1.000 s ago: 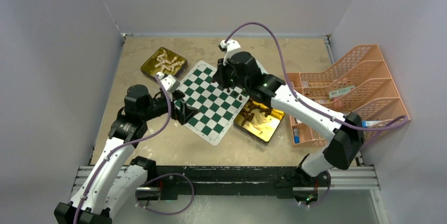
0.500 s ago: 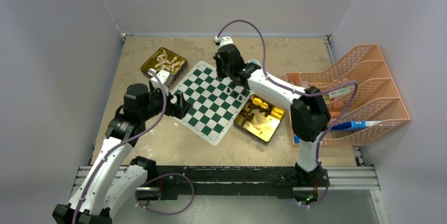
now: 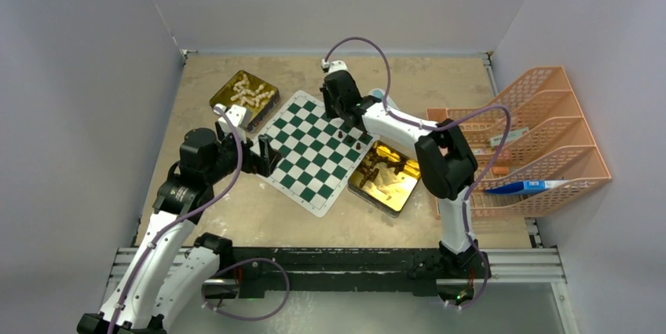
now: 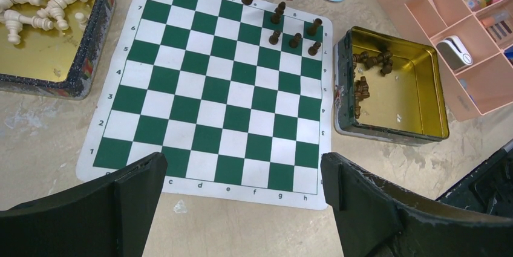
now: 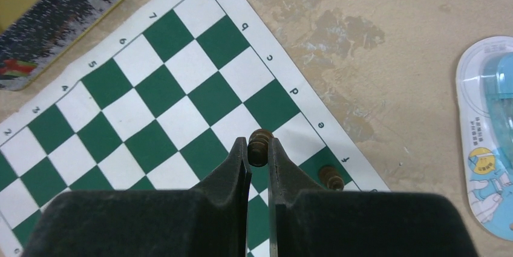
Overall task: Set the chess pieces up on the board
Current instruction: Place the chess piece on the chessboard.
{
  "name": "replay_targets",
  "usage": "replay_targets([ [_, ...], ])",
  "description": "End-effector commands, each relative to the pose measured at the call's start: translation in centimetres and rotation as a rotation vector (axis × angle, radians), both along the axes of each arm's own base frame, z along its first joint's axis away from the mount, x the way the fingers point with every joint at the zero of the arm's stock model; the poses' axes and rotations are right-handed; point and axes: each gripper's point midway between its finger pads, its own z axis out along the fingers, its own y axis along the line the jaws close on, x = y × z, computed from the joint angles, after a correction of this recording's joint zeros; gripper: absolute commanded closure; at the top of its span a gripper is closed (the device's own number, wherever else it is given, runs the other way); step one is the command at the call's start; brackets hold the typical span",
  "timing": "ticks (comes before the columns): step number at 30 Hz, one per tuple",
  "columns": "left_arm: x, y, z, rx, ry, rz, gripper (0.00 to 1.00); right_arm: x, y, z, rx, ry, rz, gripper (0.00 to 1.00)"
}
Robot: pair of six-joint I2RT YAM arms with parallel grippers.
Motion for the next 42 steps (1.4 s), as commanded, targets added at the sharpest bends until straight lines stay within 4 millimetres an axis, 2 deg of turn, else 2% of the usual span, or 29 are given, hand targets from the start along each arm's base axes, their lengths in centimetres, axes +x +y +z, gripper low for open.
replay_targets([
  [1,0.3,-0.1,1.1,-0.019,-0.033,0.003,0.01,2.1,0.3,1.1,0.044,-0.058,-0.015,0.89],
  [17,0.3,0.3,1.2,-0.009,-0.042,0.025,0.02,3.8,1.3,-0.2,0.024,-0.052,-0.017,0.87],
  [22,0.3,0.4,1.1,-0.007,-0.043,0.026,0.02,4.0,1.7,-0.6,0.030,-0.045,-0.007,0.86],
  [29,0.3,0.3,1.1,-0.007,-0.042,0.025,0.02,3.8,1.4,-2.2,-0.008,-0.009,-0.009,0.85],
  [42,0.3,0.2,1.1,-0.010,-0.040,0.015,0.02,4.1,1.5,-2.8,-0.021,-0.002,-0.004,0.80],
])
